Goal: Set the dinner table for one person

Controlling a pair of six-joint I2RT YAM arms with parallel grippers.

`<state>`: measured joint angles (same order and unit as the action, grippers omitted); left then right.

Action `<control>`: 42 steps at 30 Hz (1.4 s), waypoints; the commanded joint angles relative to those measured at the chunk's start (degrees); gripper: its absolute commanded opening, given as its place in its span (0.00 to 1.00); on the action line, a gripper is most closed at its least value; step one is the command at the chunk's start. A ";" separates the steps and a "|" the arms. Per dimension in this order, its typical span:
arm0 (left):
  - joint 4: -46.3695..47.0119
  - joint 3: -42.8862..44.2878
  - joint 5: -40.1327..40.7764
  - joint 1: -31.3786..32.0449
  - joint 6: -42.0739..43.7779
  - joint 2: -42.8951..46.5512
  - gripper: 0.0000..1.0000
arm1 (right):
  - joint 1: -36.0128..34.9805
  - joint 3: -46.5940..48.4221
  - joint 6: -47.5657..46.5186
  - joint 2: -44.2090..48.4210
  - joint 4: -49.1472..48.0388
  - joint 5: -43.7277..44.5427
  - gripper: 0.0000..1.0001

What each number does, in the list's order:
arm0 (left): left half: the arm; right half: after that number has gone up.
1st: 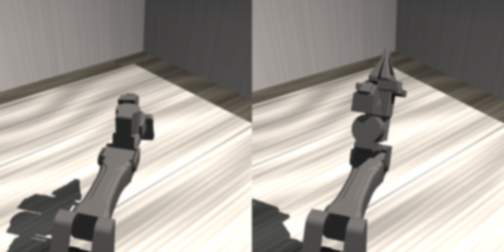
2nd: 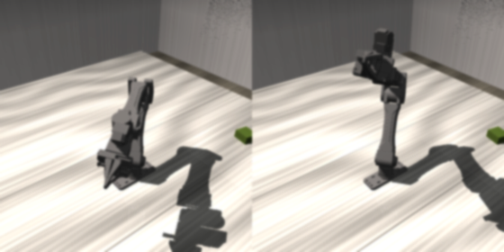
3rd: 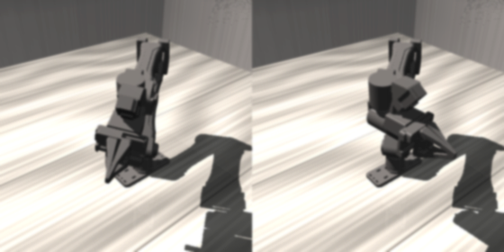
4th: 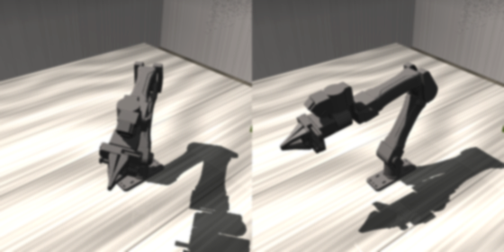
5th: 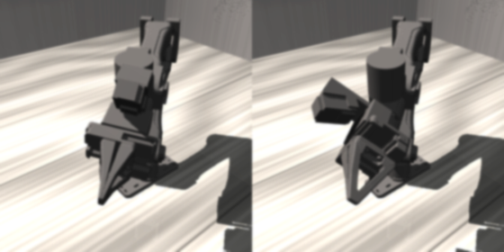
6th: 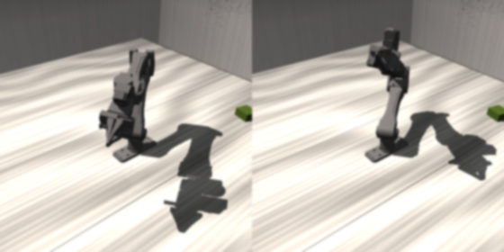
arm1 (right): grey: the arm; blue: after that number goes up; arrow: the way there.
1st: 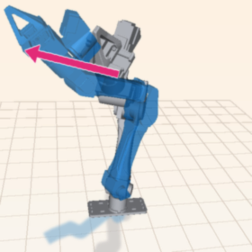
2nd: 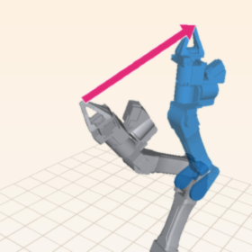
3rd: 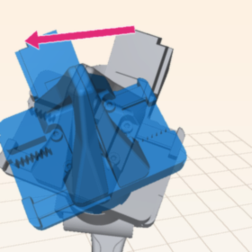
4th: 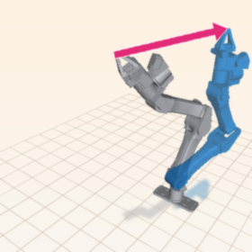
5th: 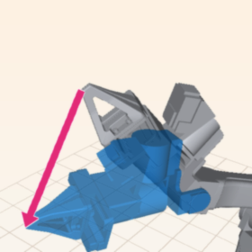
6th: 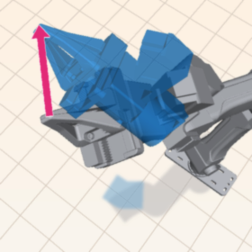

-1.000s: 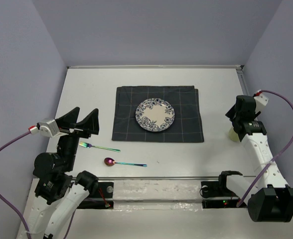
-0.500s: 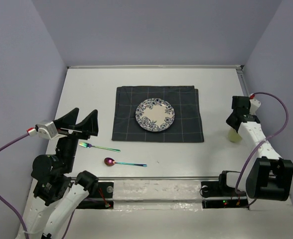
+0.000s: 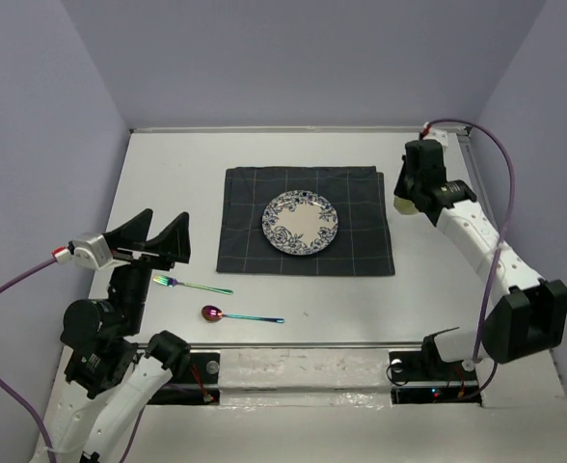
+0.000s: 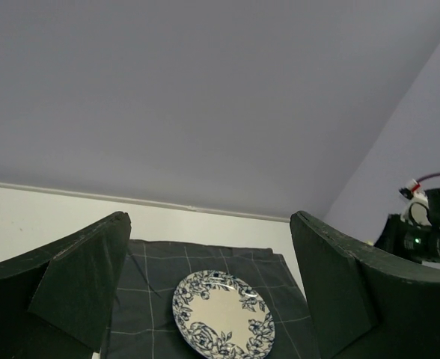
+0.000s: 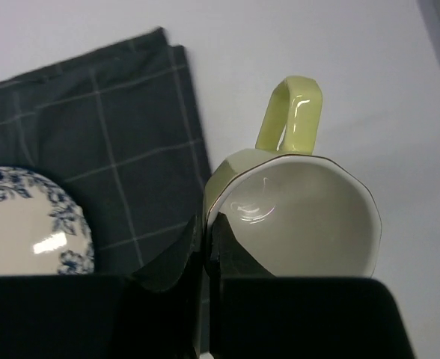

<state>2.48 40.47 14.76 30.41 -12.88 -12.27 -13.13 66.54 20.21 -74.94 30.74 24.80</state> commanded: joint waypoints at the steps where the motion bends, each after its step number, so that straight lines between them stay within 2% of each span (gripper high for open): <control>1: 2.44 0.05 0.44 0.26 1.11 -1.44 0.99 | -2.51 9.47 -6.40 -8.63 -7.88 -3.17 0.00; 11: 2.44 -0.04 0.26 -0.53 1.11 -3.20 0.99 | -3.13 26.87 -11.50 -27.17 -7.72 -12.73 0.00; 17: 2.35 -0.04 0.26 -0.62 1.28 -3.90 0.99 | -3.13 34.25 -13.61 -33.86 -5.78 -12.32 0.00; 30: 2.35 -0.04 0.53 -0.97 1.46 -4.16 0.99 | -3.13 37.52 -13.97 -42.83 -5.08 -11.97 0.00; 33: 2.35 -0.04 0.44 -0.97 1.46 -4.43 0.99 | -3.13 37.78 -13.62 -42.31 -4.90 -9.87 0.13; 34: 2.27 -0.04 0.53 -0.97 1.55 -4.60 0.99 | -3.13 37.61 -13.61 -41.87 -4.73 -9.16 0.34; 36: 2.27 -0.04 0.79 -1.06 1.63 -4.86 0.99 | -3.13 37.61 -13.53 -39.95 -3.85 -8.45 0.55; 37: 2.27 -0.04 0.79 -1.15 1.63 -5.04 0.99 | -3.13 37.52 -13.44 -38.98 -3.59 -8.97 0.72; 40: 2.18 -0.04 1.32 -1.41 1.81 -5.39 0.99 | -3.66 35.24 -12.04 -33.81 -2.79 -13.62 0.83; 42: 2.18 -0.04 1.67 -1.58 1.98 -5.74 0.99 | -5.32 31.38 -10.64 -28.98 -2.88 -18.00 0.84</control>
<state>2.31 40.47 15.25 29.45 -12.45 -16.71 -16.23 100.49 7.75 -115.55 28.21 12.71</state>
